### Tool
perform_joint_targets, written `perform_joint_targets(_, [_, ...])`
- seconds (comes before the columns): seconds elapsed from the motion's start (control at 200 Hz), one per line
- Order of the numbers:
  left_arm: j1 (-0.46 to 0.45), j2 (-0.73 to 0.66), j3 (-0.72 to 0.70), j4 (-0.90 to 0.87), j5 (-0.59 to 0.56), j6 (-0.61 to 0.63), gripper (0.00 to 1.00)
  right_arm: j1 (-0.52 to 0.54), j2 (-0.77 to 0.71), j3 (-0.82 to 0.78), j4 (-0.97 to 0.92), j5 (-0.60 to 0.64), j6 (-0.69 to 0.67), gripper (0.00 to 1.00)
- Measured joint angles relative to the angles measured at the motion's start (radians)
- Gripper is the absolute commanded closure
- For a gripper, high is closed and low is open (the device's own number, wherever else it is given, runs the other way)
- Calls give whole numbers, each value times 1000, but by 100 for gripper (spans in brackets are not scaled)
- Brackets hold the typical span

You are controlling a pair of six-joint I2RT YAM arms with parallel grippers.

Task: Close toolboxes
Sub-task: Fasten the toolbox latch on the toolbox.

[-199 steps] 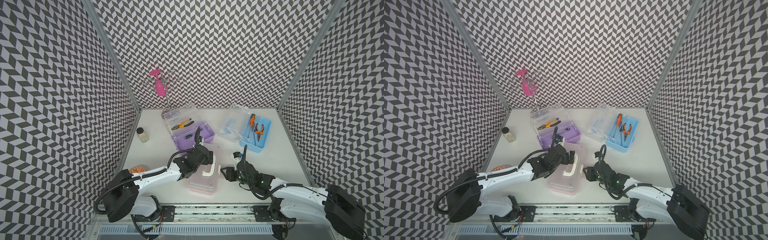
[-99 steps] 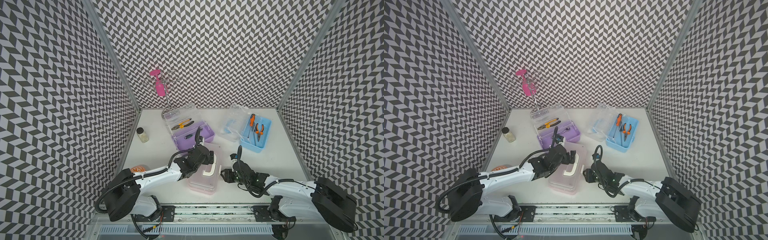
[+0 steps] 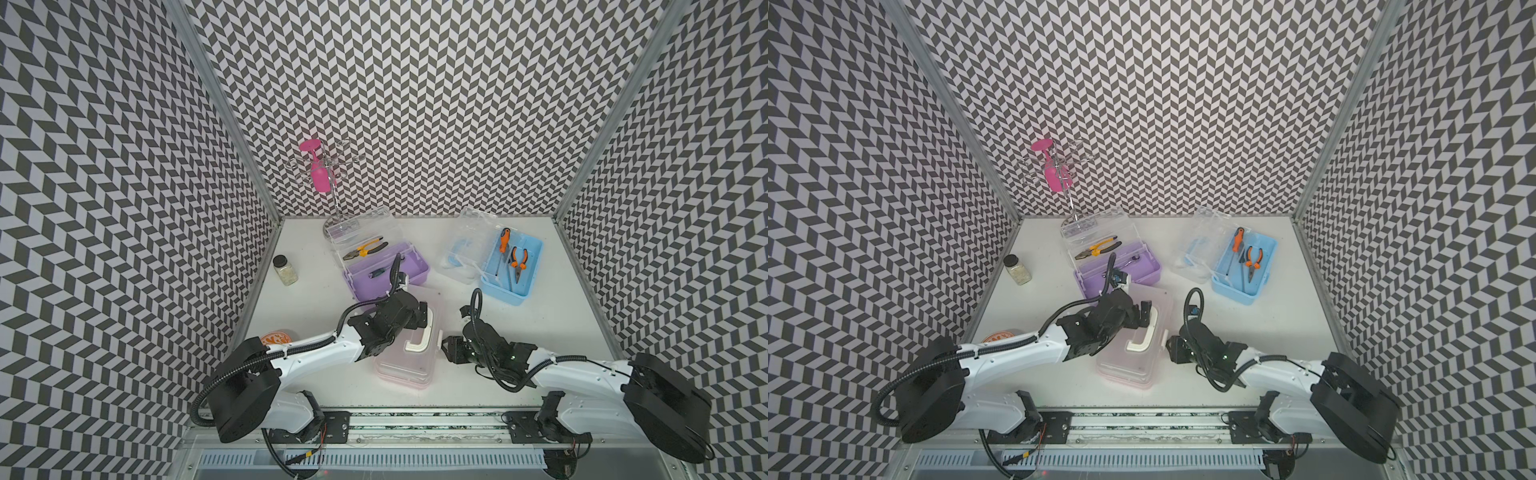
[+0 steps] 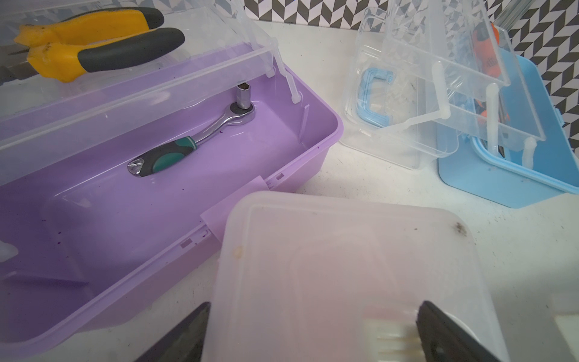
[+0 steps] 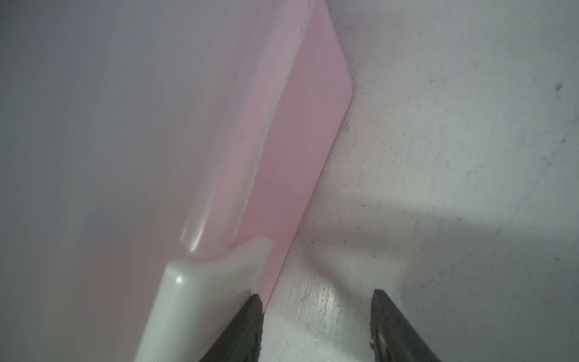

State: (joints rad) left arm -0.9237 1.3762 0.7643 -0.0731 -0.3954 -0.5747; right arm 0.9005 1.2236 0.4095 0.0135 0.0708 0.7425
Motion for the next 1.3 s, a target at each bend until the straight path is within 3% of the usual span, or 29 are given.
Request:
perform_joint_targets(0.466, [18,-6,63,-103,13,53,1,0,-142,108,-215,76,-93,24])
perform_joint_targets(0.751, [31,-130,95,-153,8,91,0,1,-270,140,-264,-27,-214,0])
perform_joint_targets(0.972, [60,-192,56,-173,9,84,1,6,-275,144,-278,-92,-253,0])
perform_joint_targets(1.302, [100,-266,-24,-209,19,63,0,6,-99,314,-276,22,-251,0])
